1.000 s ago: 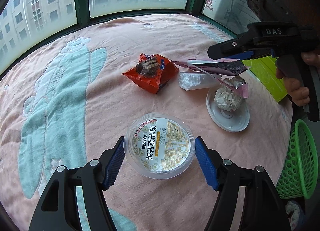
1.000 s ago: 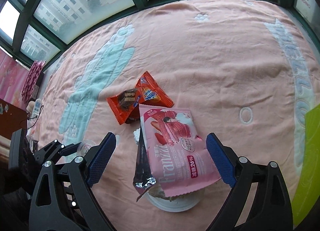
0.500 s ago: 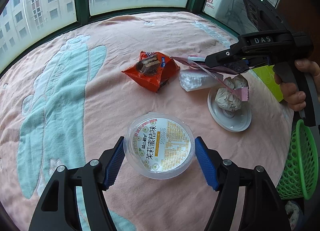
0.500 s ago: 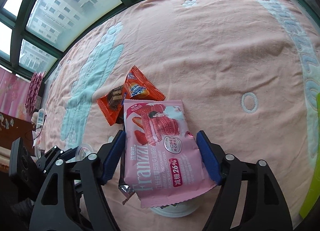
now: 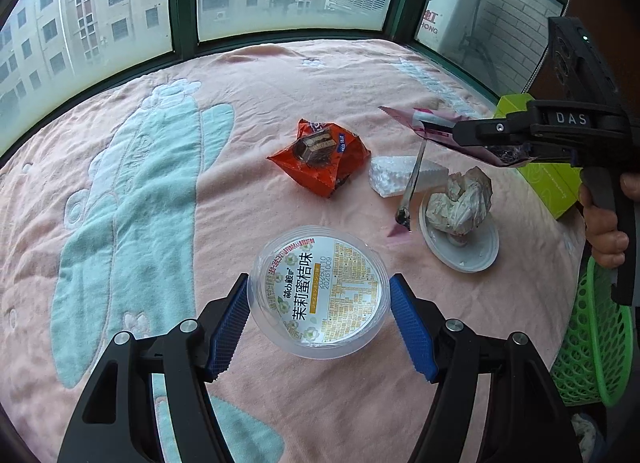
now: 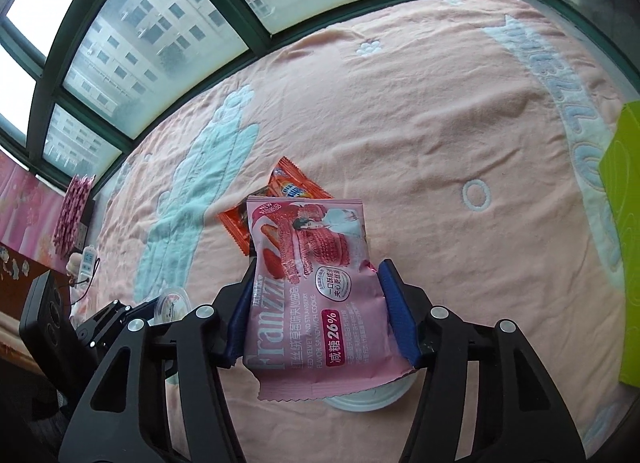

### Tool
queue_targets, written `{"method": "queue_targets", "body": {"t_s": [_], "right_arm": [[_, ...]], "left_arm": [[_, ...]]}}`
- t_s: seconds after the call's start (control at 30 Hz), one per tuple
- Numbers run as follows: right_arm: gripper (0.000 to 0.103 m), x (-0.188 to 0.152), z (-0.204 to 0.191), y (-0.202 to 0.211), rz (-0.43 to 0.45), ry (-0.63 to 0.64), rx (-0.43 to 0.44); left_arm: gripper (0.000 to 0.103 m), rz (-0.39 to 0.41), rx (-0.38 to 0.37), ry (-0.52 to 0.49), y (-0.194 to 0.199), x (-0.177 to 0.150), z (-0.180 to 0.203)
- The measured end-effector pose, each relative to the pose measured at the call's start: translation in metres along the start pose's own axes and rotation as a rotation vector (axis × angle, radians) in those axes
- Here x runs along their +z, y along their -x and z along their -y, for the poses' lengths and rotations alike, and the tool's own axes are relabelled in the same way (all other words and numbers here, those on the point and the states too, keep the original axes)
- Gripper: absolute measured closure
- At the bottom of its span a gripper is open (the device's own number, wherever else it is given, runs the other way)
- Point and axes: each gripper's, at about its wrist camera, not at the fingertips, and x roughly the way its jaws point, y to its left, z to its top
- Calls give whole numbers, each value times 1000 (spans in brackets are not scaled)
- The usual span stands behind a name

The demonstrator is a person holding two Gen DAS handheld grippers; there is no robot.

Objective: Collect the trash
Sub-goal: 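Carry the pink wrapper and the pudding cup to the wastebasket with both tools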

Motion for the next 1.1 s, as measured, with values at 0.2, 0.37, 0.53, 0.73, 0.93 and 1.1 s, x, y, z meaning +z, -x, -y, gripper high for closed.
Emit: {"method": "queue_targets", "body": {"t_s": [0.2,0.37,0.53,0.73,0.93,1.1], "right_arm": [[45,-22,-20,26,92,0,-42],[45,-46,-34,48,167,-1,-94],[45,-67,-47,65,223,11,-156],[45,-91,-55,85,293,-18,-191],[45,-112,-62,103,341,-39,-221],[45,-128,-67,115,377,-46,-268]], "left_arm": [[36,35,8,-4,18,-1,3],[36,60,25,-1,32,-2,2],[36,77,29,13,43,-4,1],[36,101,25,22,56,-8,2],[36,118,28,19,69,-14,7],[36,125,27,17,75,-19,14]]}}
